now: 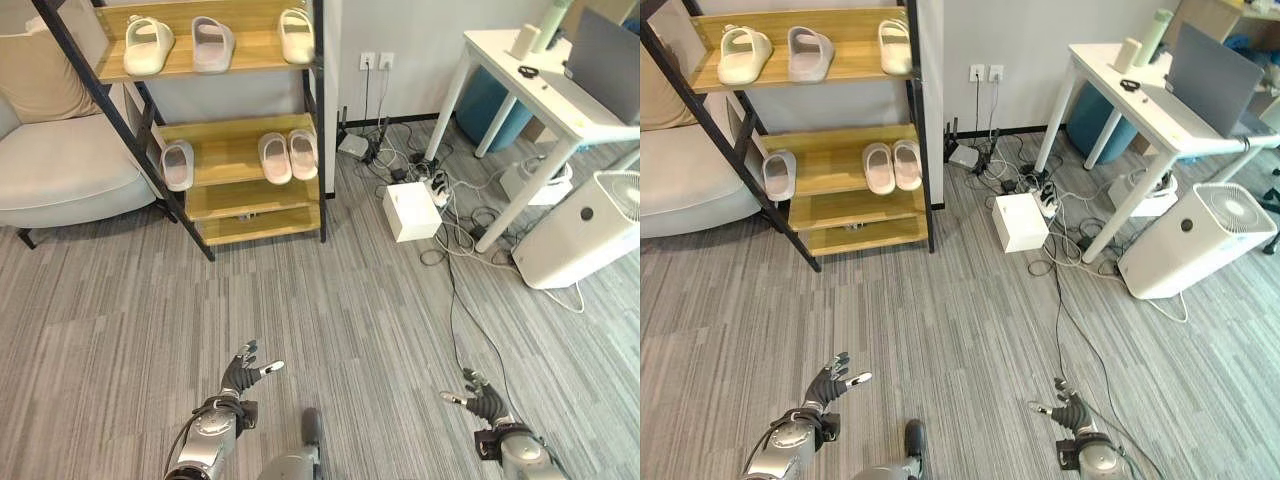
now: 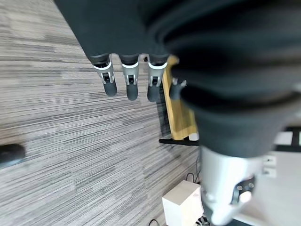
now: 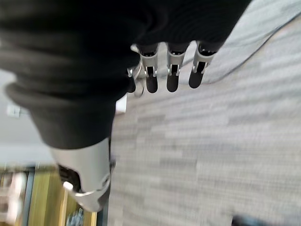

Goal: Arrange the slippers neatly on the shoe rack.

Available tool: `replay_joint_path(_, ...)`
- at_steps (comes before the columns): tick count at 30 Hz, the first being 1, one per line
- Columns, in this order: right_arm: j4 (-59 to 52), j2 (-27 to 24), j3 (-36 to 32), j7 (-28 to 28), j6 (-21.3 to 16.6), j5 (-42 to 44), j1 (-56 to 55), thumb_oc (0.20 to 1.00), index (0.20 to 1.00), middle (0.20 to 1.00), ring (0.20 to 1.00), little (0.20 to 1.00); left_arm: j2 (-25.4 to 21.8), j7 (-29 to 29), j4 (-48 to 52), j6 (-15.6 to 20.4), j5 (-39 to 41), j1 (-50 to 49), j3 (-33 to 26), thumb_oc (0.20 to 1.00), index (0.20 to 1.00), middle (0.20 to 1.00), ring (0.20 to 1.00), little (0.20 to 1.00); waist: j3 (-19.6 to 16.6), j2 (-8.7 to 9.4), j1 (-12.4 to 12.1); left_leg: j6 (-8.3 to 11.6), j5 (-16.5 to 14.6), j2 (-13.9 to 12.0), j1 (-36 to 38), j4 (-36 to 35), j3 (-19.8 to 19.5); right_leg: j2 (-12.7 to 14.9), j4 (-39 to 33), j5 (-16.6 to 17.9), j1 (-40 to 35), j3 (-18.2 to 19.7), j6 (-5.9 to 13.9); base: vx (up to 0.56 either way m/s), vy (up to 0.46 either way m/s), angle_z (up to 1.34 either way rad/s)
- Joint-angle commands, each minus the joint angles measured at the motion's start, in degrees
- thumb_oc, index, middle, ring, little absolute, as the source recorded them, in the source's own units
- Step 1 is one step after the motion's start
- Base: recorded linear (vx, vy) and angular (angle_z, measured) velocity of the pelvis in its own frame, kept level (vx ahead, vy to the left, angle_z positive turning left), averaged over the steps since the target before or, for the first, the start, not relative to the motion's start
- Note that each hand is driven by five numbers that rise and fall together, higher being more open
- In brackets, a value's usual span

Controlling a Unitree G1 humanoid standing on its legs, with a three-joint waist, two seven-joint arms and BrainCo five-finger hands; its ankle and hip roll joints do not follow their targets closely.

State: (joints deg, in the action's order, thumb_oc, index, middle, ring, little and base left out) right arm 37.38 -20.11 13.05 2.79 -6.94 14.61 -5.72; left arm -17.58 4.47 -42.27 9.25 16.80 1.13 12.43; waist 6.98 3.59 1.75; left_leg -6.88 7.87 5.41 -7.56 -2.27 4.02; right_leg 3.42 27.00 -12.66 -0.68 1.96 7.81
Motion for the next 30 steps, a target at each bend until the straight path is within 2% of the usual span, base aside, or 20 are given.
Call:
replay_joint_path(1, -2.12, -0.90, -0.96, -0.31, -1.40, -0.31, 3.55, 1.000, 1.000, 1.000, 1.000, 1.000, -2.36, 0.01, 3.98, 1.46, -1.75, 1.05, -0.73, 1.000, 1.000, 1.000, 1.000, 1.000, 2.02, -0.63, -1.48, 6.07, -9.67, -5.05, 2.06, 4.75, 2.59, 5.63, -5.64, 16.43, 2.34, 0.76, 3.19, 0.34, 0.123, 0.28)
replay_joint_path(2, -1.55, -0.95, -1.10, -0.37, -1.23, -0.16, 3.59, 1.000, 1.000, 1.000, 1.000, 1.000, -2.39, 0.05, 4.06, 1.60, -1.47, 1.75, -0.77, 1.000, 1.000, 1.000, 1.000, 1.000, 2.47, -1.61, -0.88, 6.25, -10.68, -5.07, 4.77, 3.38, 1.77, 5.28, -8.10, 14.25, 5.34, -1.63, 2.09, 0.36, 0.076, 0.26)
replay_joint_path(4, -1.38, -1.18, -1.14, -0.25, -1.27, 0.14, 3.77, 1.000, 1.000, 1.000, 1.000, 1.000, -2.50, 0.11, 4.07, 1.73, -1.24, 2.20, -0.71, 1.000, 1.000, 1.000, 1.000, 1.000, 3.13, -2.11, -0.10, 6.64, -11.61, -5.27, 7.10, 2.51, 1.15, 5.26, -12.89, 12.07, 6.93, -3.67, 1.71, 0.33, -0.010, 0.17)
replay_joint_path(5, -1.09, -1.24, -1.20, -0.09, -1.23, 0.44, 3.94, 1.000, 1.000, 1.000, 1.000, 1.000, -2.49, 0.26, 4.01, 1.74, -1.05, 2.64, -0.61, 1.000, 1.000, 1.000, 1.000, 1.000, 3.63, -2.16, 0.43, 6.93, -12.17, -5.35, 8.42, 2.08, 0.82, 5.15, -16.07, 12.08, 8.37, -4.66, 1.66, 0.31, -0.077, 0.22)
replay_joint_path(6, -1.14, -1.29, -1.22, 0.13, -1.17, 0.61, 4.03, 1.000, 1.000, 1.000, 1.000, 1.000, -2.41, 0.32, 4.04, 1.75, -0.94, 2.91, -0.53, 1.000, 1.000, 1.000, 1.000, 1.000, 4.19, -2.24, 1.05, 7.30, -12.99, -5.45, 10.11, 1.77, 0.34, 5.09, -19.16, 12.57, 8.80, -5.38, 1.86, 0.44, -0.156, 0.23)
replay_joint_path(7, -1.10, -1.34, -1.30, 0.16, -1.02, 0.55, 3.95, 1.000, 1.000, 1.000, 1.000, 1.000, -2.19, 0.40, 3.96, 1.94, -0.94, 3.28, -0.74, 1.000, 1.000, 1.000, 1.000, 1.000, 4.62, -2.19, 2.10, 8.11, -14.24, -5.97, 13.01, 1.03, -0.09, 5.15, -24.74, 14.97, 10.90, -6.51, 2.70, 0.44, -0.169, 0.20)
replay_joint_path(11, -1.65, -1.55, -1.64, 0.09, -0.98, -0.01, 3.31, 1.000, 1.000, 1.000, 1.000, 1.000, -1.98, 0.09, 3.69, 2.15, -1.15, 3.44, -0.68, 1.000, 1.000, 1.000, 1.000, 1.000, 4.53, -2.05, 3.52, 9.31, -16.46, -6.70, 16.65, 0.82, -0.84, 4.81, -26.96, 16.45, 12.21, -6.67, 3.37, 0.31, -0.153, 0.30)
replay_joint_path(12, -2.01, -2.09, -1.85, -0.39, -1.45, 0.17, 1.98, 1.000, 1.000, 1.000, 1.000, 1.000, -1.76, -0.19, 2.91, 2.33, -1.34, 2.95, -0.73, 1.000, 1.000, 1.000, 1.000, 1.000, 3.39, -1.78, 4.03, 10.16, -17.58, -7.68, 18.23, 1.73, -1.31, 4.18, -26.62, 16.86, 10.87, -5.52, 2.24, 0.42, -0.276, 0.53)
replay_joint_path(13, -2.00, -2.39, -1.96, -0.60, -1.56, 0.32, 1.60, 1.000, 1.000, 1.000, 1.000, 1.000, -1.61, -0.25, 2.90, 2.40, -1.02, 2.68, -0.81, 1.000, 1.000, 1.000, 1.000, 1.000, 3.05, -2.03, 4.17, 10.95, -16.85, -8.66, 18.31, 3.38, -1.75, 3.43, -26.02, 16.48, 10.28, -5.25, 1.54, 0.39, -0.288, 0.55)
replay_joint_path(15, -2.24, -3.34, -2.06, -0.77, -1.98, 1.09, 0.90, 1.000, 1.000, 1.000, 1.000, 1.000, -1.37, -0.47, 3.35, 2.28, 0.45, 2.24, -0.95, 1.000, 1.000, 1.000, 1.000, 1.000, 3.00, -2.18, 4.10, 12.39, -12.70, -9.66, 15.62, 11.23, -3.30, 1.74, -25.06, 15.15, 8.54, -4.87, -0.49, 0.23, -0.232, 0.73)
replay_joint_path(18, -2.13, -4.35, -2.17, -0.65, -2.19, 2.30, 1.25, 1.000, 1.000, 1.000, 1.000, 1.000, -0.98, -0.07, 2.37, 2.18, 1.43, 3.33, -0.61, 1.000, 1.000, 1.000, 1.000, 1.000, 4.03, -0.97, 3.30, 12.98, -7.81, -8.54, 8.79, 23.91, -6.36, 1.06, -24.29, 12.69, 5.77, -4.31, -3.03, 0.17, -0.179, 0.02)
replay_joint_path(19, -1.90, -4.54, -2.34, -0.52, -2.07, 2.44, 1.24, 1.000, 1.000, 1.000, 1.000, 1.000, -0.81, 0.04, 2.39, 2.18, 1.73, 3.66, -0.44, 1.000, 1.000, 1.000, 1.000, 1.000, 4.27, -0.43, 3.10, 12.80, -8.09, -8.74, 6.73, 25.14, -5.82, 1.39, -24.23, 11.87, 4.82, -4.42, -3.30, 0.20, -0.087, -0.08)
replay_joint_path(20, -1.63, -4.72, -2.59, -0.42, -2.02, 2.55, 1.07, 1.000, 1.000, 1.000, 1.000, 1.000, -0.59, -0.01, 2.58, 2.15, 1.95, 3.81, -0.27, 1.000, 1.000, 1.000, 1.000, 1.000, 4.36, -0.15, 2.79, 12.49, -8.99, -9.30, 5.12, 24.05, -4.50, 1.58, -24.39, 11.09, 3.66, -4.47, -3.32, 0.34, -0.004, -0.08)
replay_joint_path(21, -1.63, -5.28, -3.42, -0.22, -1.95, 2.92, 0.60, 1.000, 1.000, 1.000, 1.000, 1.000, -0.38, 0.01, 2.95, 2.00, 1.51, 3.73, 0.34, 1.000, 1.000, 1.000, 1.000, 1.000, 4.08, 0.01, 2.30, 12.13, -10.64, -11.51, 3.99, 16.71, -1.65, 2.13, -24.87, 9.29, 1.70, -4.77, -2.93, 0.42, 0.136, 0.03)
replay_joint_path(22, -1.17, -5.72, -4.01, 0.47, -2.06, 3.12, 0.45, 1.000, 1.000, 1.000, 1.000, 1.000, -0.22, 0.27, 3.40, 1.88, 1.28, 3.97, 0.90, 1.000, 1.000, 1.000, 1.000, 1.000, 4.22, -1.17, 1.88, 13.20, -5.42, -15.19, 1.85, 8.16, -0.48, 2.04, -24.86, 7.77, 0.28, -5.58, -2.38, 0.40, 0.190, 0.10)
replay_joint_path(23, -0.74, -5.87, -4.30, 1.11, -2.00, 3.18, 0.71, 1.000, 1.000, 1.000, 1.000, 1.000, -0.08, 0.49, 3.29, 1.83, 1.29, 4.38, 1.17, 1.000, 1.000, 1.000, 1.000, 1.000, 4.44, -1.56, 1.60, 13.78, -2.63, -16.62, 0.61, 4.81, -0.10, 2.07, -24.95, 7.26, -0.61, -5.89, -2.26, 0.21, 0.151, 0.15)
replay_joint_path(24, -0.74, -5.87, -4.30, 1.11, -2.00, 3.18, 0.71, 1.000, 1.000, 1.000, 1.000, 1.000, -0.08, 0.49, 3.29, 1.83, 1.29, 4.38, 1.17, 1.000, 1.000, 1.000, 1.000, 1.000, 4.44, -1.56, 1.60, 13.78, -2.63, -16.62, 0.61, 4.81, -0.10, 2.07, -24.95, 7.26, -0.61, -5.89, -2.26, 0.30, 0.239, -0.03)
replay_joint_path(25, 0.49, -5.62, -4.30, 1.18, -1.64, 2.81, 1.28, 1.000, 1.000, 1.000, 1.000, 1.000, -0.10, 0.98, 3.30, 2.18, 1.78, 3.91, 0.83, 1.000, 1.000, 1.000, 1.000, 1.000, 3.92, -2.50, 1.35, 14.77, -1.24, -17.76, 0.87, -0.21, -0.20, 2.47, -24.83, 6.19, -2.33, -5.49, -1.10, 0.39, 0.344, -0.53)
replay_joint_path(27, 0.15, -5.28, -4.56, 0.58, -1.61, 1.89, 0.76, 1.000, 1.000, 1.000, 1.000, 1.000, -0.33, 0.52, 4.24, 2.27, 1.16, 2.56, 0.67, 1.000, 1.000, 1.000, 1.000, 1.000, 2.26, -2.71, 1.27, 14.57, -1.81, -16.13, 2.07, -0.25, 0.12, 4.56, -25.96, 6.87, -3.96, -4.54, 0.24, 0.39, 0.389, -0.80)
replay_joint_path(30, 0.29, -3.09, -3.59, 0.07, -1.17, 1.68, 1.56, 1.000, 1.000, 1.000, 1.000, 1.000, -1.39, 0.17, 5.04, 2.02, 0.91, 1.71, 0.13, 1.000, 1.000, 1.000, 1.000, 1.000, 1.08, -1.04, 0.15, 12.85, -4.41, -13.47, 3.10, 0.79, 2.05, 7.66, -26.67, 9.02, -3.21, -2.66, 2.29, 0.17, 0.319, -0.74)
